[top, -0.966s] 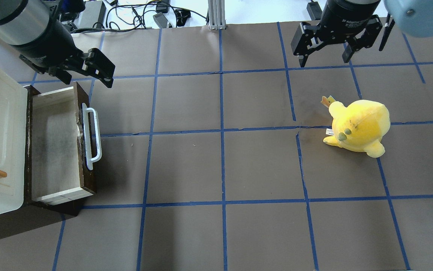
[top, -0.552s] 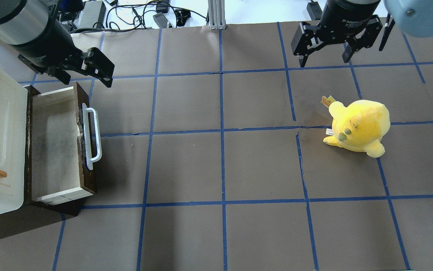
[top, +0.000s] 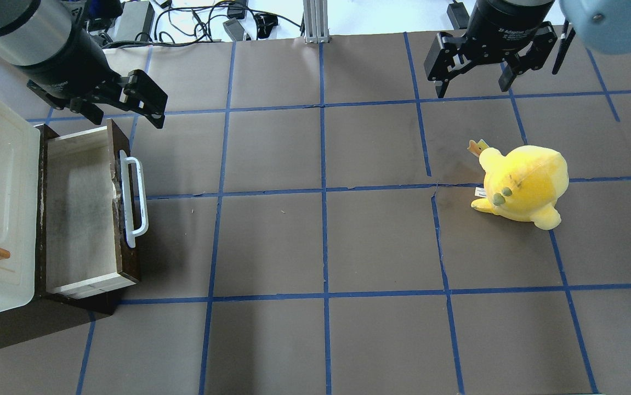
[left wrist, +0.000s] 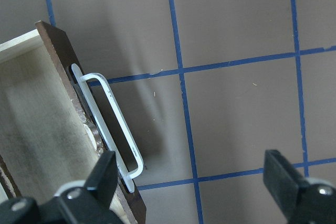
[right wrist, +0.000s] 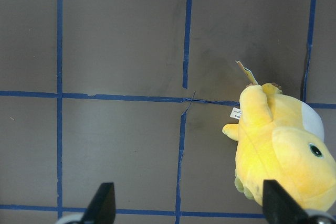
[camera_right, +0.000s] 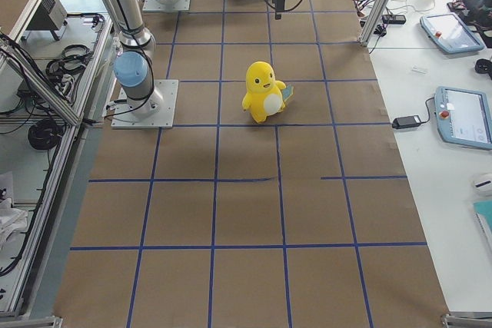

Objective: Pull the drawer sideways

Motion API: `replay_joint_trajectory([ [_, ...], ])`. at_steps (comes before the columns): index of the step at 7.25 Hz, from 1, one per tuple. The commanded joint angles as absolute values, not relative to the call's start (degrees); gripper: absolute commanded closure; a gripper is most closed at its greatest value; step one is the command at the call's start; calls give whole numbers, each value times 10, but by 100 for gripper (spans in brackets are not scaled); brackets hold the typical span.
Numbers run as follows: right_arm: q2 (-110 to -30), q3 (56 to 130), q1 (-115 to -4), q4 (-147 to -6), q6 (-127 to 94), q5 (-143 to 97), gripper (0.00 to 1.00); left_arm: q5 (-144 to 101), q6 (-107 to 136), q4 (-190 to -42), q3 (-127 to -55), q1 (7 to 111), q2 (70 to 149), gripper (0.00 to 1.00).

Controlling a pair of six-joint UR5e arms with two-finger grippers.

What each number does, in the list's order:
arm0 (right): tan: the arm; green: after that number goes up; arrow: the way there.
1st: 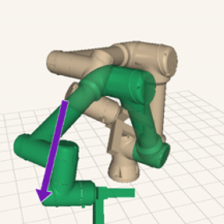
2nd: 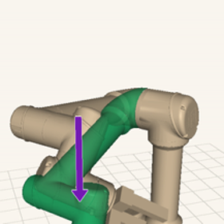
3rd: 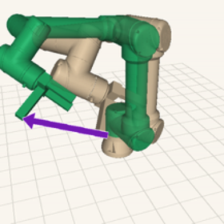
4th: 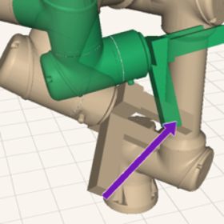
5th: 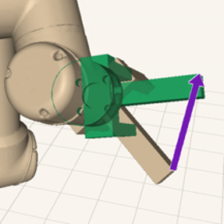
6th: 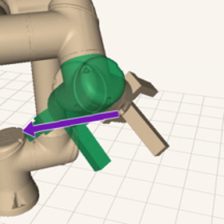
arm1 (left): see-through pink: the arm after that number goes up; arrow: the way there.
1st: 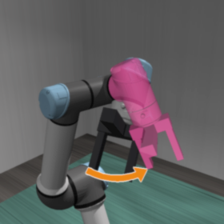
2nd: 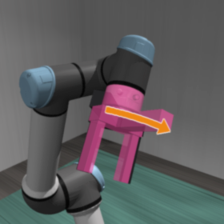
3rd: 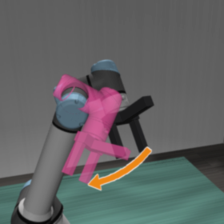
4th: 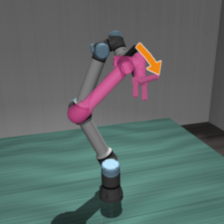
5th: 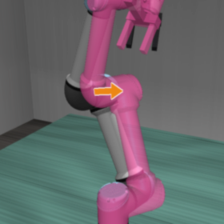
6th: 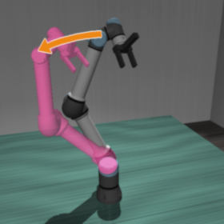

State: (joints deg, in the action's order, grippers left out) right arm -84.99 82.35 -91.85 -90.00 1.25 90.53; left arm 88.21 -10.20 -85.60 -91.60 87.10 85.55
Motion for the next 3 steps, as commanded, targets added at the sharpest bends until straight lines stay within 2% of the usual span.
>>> replay_joint_trajectory([
  [1, -850, 824, -918, -900, 13, 905, 0, 881, -103, -855, -917, 870, 857, 1],
  [3, -850, 824, -918, -900, 12, 905, 0, 884, -103, -853, -918, 871, 857, 1],
])
